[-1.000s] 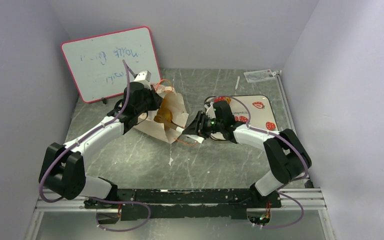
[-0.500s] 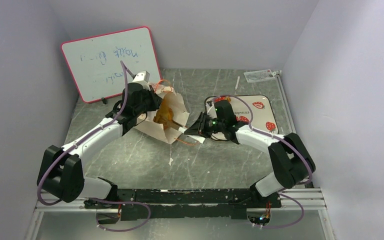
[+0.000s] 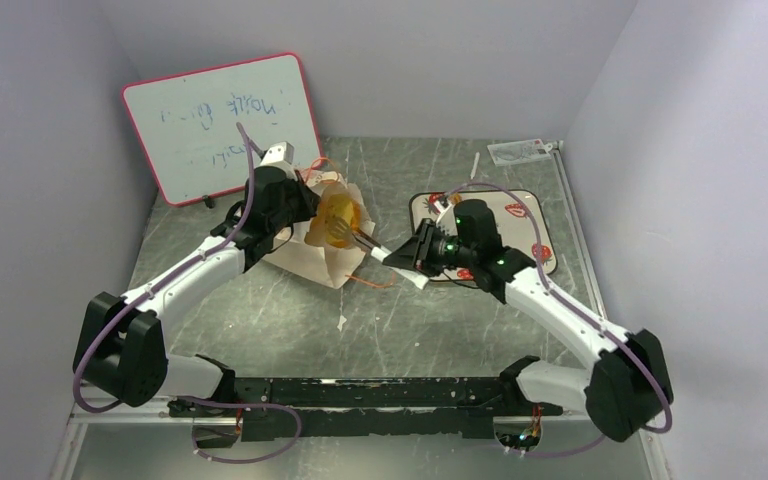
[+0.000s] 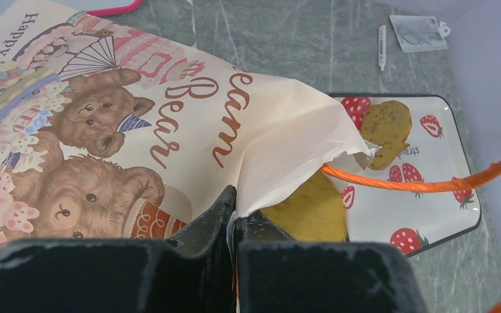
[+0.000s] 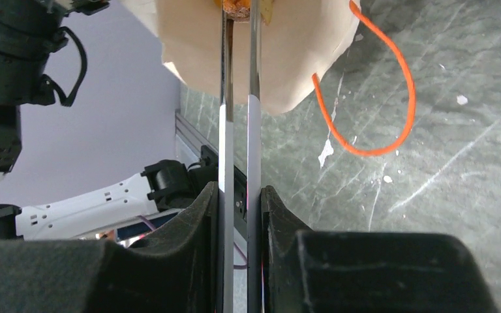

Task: Take the fake bread out of the paper bag
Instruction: Take out the fake bread from the paper bag, then place the fake bread in the container.

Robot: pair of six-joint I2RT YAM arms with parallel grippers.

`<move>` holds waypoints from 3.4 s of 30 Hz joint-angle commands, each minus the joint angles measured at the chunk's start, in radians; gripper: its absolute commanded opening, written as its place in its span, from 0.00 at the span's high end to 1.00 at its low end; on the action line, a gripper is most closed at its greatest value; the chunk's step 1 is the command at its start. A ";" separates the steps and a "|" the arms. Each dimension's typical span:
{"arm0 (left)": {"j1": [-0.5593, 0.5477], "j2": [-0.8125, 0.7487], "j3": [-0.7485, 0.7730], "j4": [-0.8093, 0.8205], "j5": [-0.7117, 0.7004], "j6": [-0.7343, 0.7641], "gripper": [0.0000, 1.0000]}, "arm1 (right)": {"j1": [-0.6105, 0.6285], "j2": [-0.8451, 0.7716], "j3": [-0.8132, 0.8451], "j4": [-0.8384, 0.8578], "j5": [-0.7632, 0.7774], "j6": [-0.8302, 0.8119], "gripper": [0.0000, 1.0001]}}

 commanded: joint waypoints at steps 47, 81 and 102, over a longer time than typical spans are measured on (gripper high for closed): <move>0.038 -0.062 -0.032 0.005 0.040 0.017 0.93 | -0.332 -0.179 0.123 -0.420 0.477 -0.131 1.00; 0.075 -0.020 -0.007 -0.003 0.075 0.052 0.93 | -0.501 -0.305 -0.073 -0.321 0.240 0.007 1.00; 0.084 0.033 0.050 -0.042 0.095 0.089 0.93 | -0.580 -0.309 -0.222 -0.190 0.200 0.066 0.85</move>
